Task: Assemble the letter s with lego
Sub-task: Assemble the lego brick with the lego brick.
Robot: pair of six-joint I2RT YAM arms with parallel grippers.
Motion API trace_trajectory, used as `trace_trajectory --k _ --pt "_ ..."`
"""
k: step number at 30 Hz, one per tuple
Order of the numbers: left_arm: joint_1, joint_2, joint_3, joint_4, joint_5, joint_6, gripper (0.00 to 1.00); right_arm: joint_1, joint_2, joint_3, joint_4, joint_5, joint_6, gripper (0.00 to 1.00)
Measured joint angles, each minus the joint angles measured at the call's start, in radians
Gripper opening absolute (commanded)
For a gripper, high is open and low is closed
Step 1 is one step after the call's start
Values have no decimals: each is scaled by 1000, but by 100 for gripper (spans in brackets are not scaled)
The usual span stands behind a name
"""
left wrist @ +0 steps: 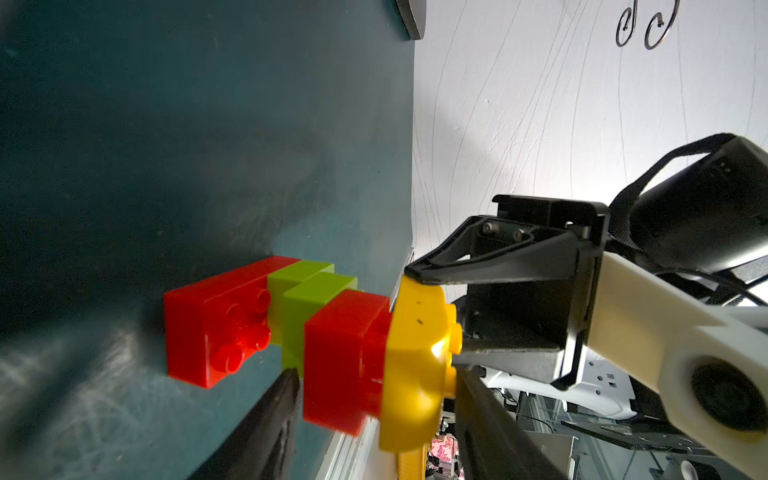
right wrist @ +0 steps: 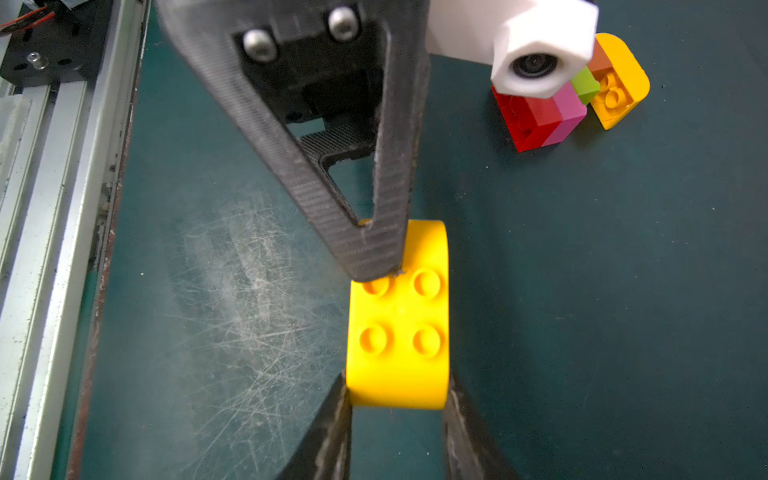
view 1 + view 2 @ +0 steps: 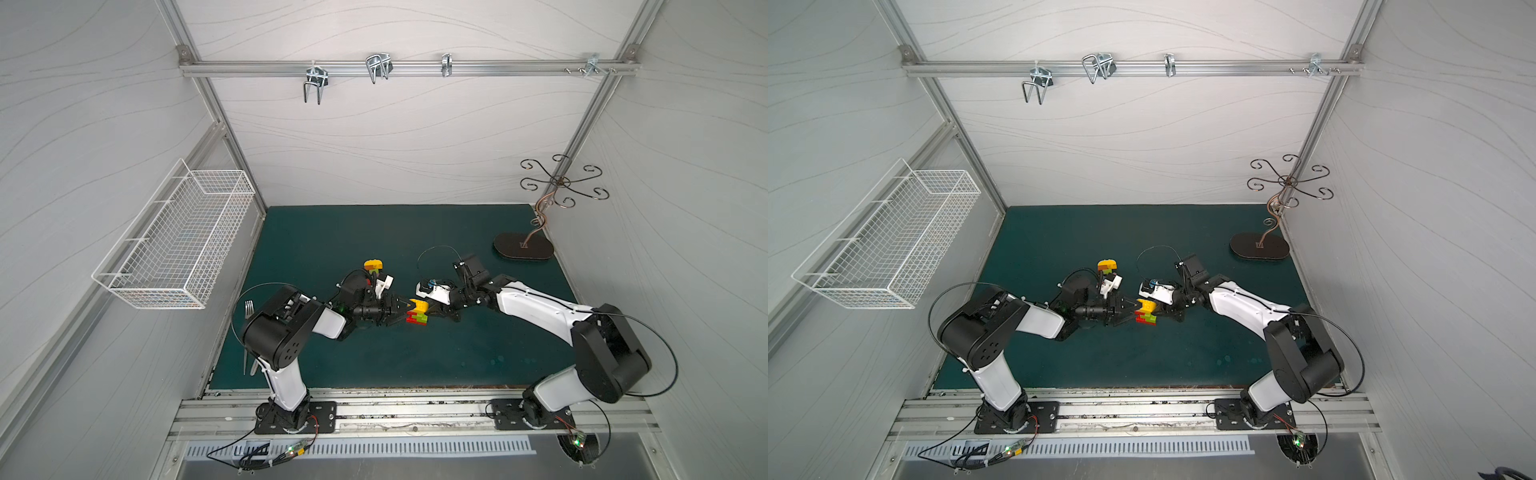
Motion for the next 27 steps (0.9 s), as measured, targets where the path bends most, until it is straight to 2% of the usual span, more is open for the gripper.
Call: trace_trajectory --k 27 --pt "0 6 0 15 10 2 56 -14 14 26 -37 -11 -31 4"
